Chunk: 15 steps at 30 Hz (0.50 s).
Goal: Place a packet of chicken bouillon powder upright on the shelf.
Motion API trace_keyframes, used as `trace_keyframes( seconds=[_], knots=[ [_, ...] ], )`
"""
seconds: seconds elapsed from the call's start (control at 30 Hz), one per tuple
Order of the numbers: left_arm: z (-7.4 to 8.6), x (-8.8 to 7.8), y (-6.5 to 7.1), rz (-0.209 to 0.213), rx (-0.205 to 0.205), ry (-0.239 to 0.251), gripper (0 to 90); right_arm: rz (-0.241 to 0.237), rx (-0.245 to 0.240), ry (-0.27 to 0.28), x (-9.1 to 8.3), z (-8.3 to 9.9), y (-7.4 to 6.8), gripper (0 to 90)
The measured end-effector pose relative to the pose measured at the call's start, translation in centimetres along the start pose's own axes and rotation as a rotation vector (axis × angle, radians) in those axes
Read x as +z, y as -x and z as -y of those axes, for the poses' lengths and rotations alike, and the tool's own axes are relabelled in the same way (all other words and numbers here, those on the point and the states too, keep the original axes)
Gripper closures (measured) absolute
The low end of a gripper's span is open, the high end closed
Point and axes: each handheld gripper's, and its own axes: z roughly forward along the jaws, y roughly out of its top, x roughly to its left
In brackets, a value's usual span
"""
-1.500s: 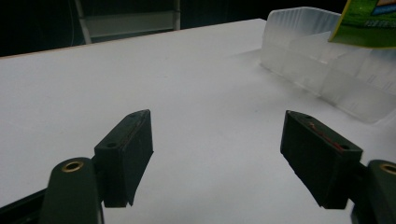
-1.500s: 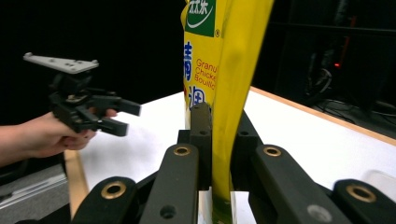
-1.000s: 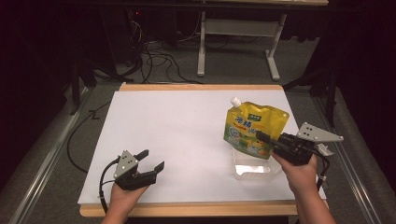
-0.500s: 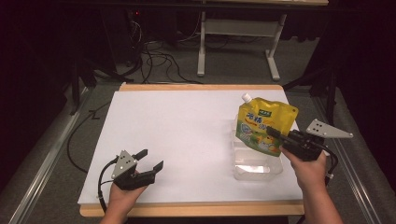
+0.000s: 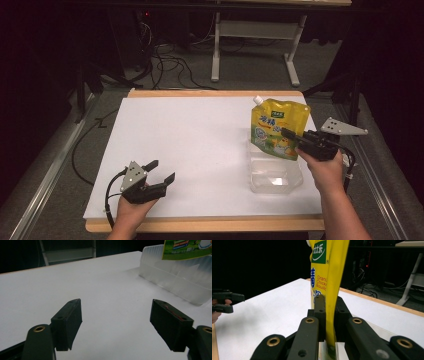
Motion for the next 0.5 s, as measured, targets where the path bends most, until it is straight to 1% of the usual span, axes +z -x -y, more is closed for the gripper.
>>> trace_keyframes(
  seconds=[0.1, 0.2, 0.27, 0.5],
  knots=[
    [0.0, 0.03, 0.01, -0.006, -0.002, 0.0, 26.1, 0.001, 0.0, 0.002, 0.09, 0.34, 0.24, 85.0],
    [-0.01, -0.01, 0.01, -0.009, -0.003, 0.001, 26.1, 0.006, 0.01, -0.004, 0.15, 0.58, 0.41, 85.1],
    [0.01, -0.02, -0.06, -0.01, -0.008, 0.003, 26.1, 0.001, 0.02, -0.001, 0.25, 0.87, 0.65, 85.1],
    [0.08, 0.03, -0.15, -0.01, -0.013, 0.0, 26.1, 0.01, 0.017, -0.006, 0.84, 1.02, 0.73, 85.2]
  ],
)
